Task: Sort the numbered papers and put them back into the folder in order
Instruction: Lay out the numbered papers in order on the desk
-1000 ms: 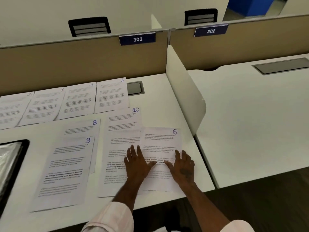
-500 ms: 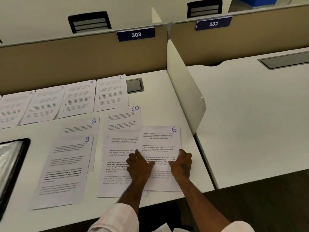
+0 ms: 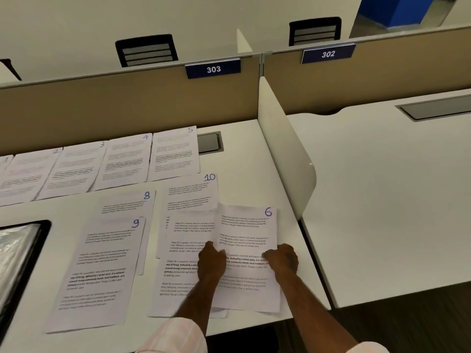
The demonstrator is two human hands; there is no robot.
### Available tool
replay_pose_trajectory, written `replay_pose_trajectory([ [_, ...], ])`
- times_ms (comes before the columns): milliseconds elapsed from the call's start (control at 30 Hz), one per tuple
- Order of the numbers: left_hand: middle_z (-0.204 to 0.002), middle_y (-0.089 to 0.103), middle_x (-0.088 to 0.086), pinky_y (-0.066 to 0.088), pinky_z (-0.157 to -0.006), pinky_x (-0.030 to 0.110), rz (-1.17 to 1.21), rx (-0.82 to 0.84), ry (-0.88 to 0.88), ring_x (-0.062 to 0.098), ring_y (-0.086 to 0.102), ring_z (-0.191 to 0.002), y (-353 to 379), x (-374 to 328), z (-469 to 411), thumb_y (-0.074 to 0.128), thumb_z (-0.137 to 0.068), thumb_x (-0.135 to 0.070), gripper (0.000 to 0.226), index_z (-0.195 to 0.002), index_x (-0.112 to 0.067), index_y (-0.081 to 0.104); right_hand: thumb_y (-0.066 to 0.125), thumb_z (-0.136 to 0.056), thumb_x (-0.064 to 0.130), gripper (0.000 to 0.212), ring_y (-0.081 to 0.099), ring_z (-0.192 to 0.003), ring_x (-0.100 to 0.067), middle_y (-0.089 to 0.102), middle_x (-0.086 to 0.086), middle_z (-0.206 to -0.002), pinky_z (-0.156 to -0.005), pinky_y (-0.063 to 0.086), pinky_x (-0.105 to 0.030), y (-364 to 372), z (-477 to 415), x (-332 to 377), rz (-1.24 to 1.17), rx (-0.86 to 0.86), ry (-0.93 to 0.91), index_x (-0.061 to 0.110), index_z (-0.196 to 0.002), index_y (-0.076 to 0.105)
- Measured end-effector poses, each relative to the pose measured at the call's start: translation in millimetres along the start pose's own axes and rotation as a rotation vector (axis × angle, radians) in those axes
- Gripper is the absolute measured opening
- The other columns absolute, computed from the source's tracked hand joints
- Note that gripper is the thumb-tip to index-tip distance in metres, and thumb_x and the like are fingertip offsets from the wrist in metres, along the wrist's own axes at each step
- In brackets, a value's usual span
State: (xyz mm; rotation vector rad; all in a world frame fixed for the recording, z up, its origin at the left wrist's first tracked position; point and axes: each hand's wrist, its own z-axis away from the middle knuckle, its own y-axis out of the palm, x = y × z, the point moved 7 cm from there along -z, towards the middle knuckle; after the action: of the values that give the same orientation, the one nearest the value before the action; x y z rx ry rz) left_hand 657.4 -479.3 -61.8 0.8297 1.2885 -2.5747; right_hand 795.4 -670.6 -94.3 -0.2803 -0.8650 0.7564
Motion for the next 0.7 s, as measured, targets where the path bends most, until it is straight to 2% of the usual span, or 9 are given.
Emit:
replay_pose_trajectory([
  [100,-0.123,0.064,0.01,0.052,-0.096,0.045,0.042,0.009,0.037,0.029,0.061,-0.11,-8,-5,-11,0.054,-0.094,-0.029,0.037,-0.126,-0.01,0.058,0.069,-0.072,0.039,0.031,0.067,-0.081,-0.022,0.071,0.0,-0.09,-0.082,0.056,-0.042,0,-14,3,0.058,0.01,-0.055,0.019,-0.096,0.069],
  [200,-0.113,0.068,0.006,0.053,-0.09,0.035,0.071,0.017,0.091,0.024,0.065,-0.101,-27,-19,-20,0.059,-0.093,-0.028,0.028,-0.113,-0.009,0.065,0.069,-0.079,0.042,0.024,0.066,-0.082,-0.023,0.07,-0.001,-0.09,-0.088,0.053,-0.044,-7,-22,24,0.091,0.032,-0.116,0.019,-0.088,0.066],
  [300,-0.089,0.069,0.002,0.05,-0.078,0.028,0.076,0.022,0.137,0.019,0.066,-0.085,-49,-35,-35,0.068,-0.091,-0.032,0.019,-0.089,-0.013,0.066,0.068,-0.086,0.029,0.016,0.067,-0.076,-0.021,0.07,-0.004,-0.086,-0.071,0.055,-0.031,-21,-21,62,0.025,0.039,-0.19,0.014,-0.081,0.066],
  [333,-0.082,0.067,-0.001,0.049,-0.075,0.027,0.076,0.023,0.152,0.017,0.065,-0.08,-57,-41,-42,0.07,-0.089,-0.035,0.022,-0.08,-0.015,0.063,0.068,-0.088,0.026,0.015,0.066,-0.075,-0.021,0.07,-0.005,-0.086,-0.065,0.051,-0.027,-24,-23,76,0.011,0.039,-0.221,0.013,-0.081,0.066],
  [400,-0.074,0.065,-0.003,0.047,-0.069,0.024,0.078,0.015,0.182,0.014,0.063,-0.071,-73,-52,-59,0.073,-0.085,-0.04,0.03,-0.071,-0.017,0.059,0.067,-0.088,0.022,0.014,0.065,-0.075,-0.022,0.07,-0.005,-0.084,-0.063,0.047,-0.026,-28,-28,105,-0.005,0.022,-0.267,0.012,-0.079,0.066],
  [467,-0.068,0.064,-0.002,0.043,-0.061,0.021,0.078,0.016,0.202,0.011,0.059,-0.065,-86,-63,-77,0.076,-0.082,-0.041,0.035,-0.066,-0.015,0.06,0.067,-0.088,0.02,0.02,0.062,-0.071,-0.021,0.067,-0.003,-0.077,-0.062,0.046,-0.026,-31,-33,132,-0.012,-0.009,-0.289,0.014,-0.069,0.062],
  [533,-0.063,0.061,-0.001,0.044,-0.061,0.023,0.081,0.034,0.221,0.013,0.058,-0.062,-97,-76,-98,0.075,-0.084,-0.038,0.037,-0.061,-0.015,0.057,0.063,-0.091,0.018,0.026,0.054,-0.063,-0.016,0.06,0.0,-0.071,-0.055,0.04,-0.024,-30,-40,158,0.007,-0.033,-0.314,0.014,-0.066,0.057],
  [600,-0.064,0.061,0.001,0.045,-0.067,0.026,0.061,0.073,0.252,0.019,0.059,-0.068,-106,-92,-119,0.071,-0.088,-0.035,0.037,-0.06,-0.015,0.057,0.06,-0.094,0.017,0.019,0.054,-0.066,-0.016,0.062,-0.002,-0.077,-0.053,0.038,-0.021,-30,-49,184,0.003,-0.054,-0.343,0.009,-0.077,0.063],
  [700,-0.079,0.069,0.011,0.047,-0.073,0.03,0.096,0.114,0.289,0.024,0.064,-0.077,-121,-116,-146,0.067,-0.092,-0.032,0.031,-0.071,-0.008,0.064,0.06,-0.094,0.017,0.014,0.059,-0.077,-0.021,0.066,-0.005,-0.089,-0.065,0.043,-0.024,-30,-63,218,-0.073,-0.086,-0.364,0.007,-0.091,0.068],
])
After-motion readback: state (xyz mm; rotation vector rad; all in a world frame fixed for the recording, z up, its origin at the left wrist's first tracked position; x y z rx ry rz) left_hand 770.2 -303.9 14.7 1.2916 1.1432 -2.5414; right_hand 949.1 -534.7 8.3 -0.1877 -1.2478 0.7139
